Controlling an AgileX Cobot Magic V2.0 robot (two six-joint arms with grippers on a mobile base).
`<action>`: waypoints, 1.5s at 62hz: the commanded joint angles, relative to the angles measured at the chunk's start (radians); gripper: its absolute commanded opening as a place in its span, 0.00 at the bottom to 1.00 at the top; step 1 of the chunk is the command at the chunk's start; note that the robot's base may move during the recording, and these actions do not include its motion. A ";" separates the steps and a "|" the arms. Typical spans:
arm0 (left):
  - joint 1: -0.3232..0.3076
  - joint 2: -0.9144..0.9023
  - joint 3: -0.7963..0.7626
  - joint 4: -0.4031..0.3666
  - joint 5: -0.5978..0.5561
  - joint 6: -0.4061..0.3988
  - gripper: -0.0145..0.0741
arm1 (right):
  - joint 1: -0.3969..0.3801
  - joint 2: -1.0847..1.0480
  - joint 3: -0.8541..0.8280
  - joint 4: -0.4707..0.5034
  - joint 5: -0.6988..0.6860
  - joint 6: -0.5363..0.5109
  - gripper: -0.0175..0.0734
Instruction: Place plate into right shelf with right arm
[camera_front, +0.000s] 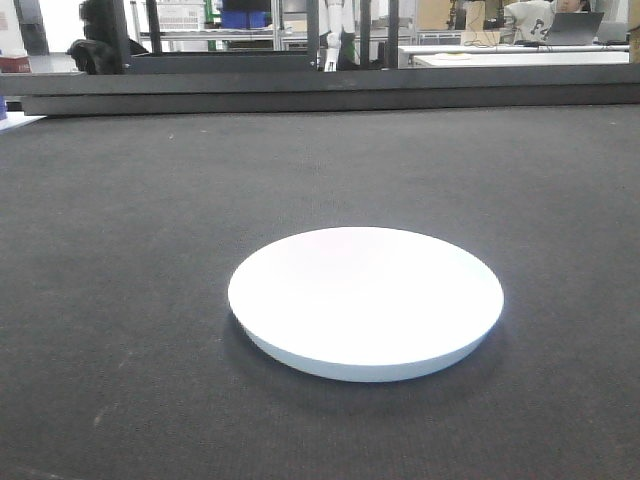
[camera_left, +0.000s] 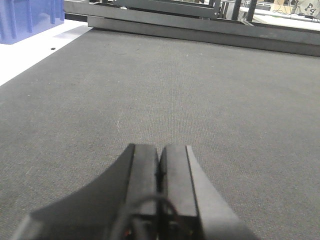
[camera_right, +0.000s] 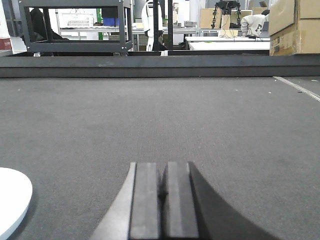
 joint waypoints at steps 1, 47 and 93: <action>-0.002 -0.010 0.010 -0.008 -0.090 -0.007 0.02 | -0.007 -0.017 -0.016 -0.004 -0.090 -0.005 0.25; -0.002 -0.010 0.010 -0.008 -0.090 -0.007 0.02 | -0.007 0.052 -0.206 0.017 -0.161 0.004 0.25; -0.002 -0.010 0.010 -0.008 -0.090 -0.007 0.02 | 0.002 0.923 -0.737 0.004 0.586 0.010 0.25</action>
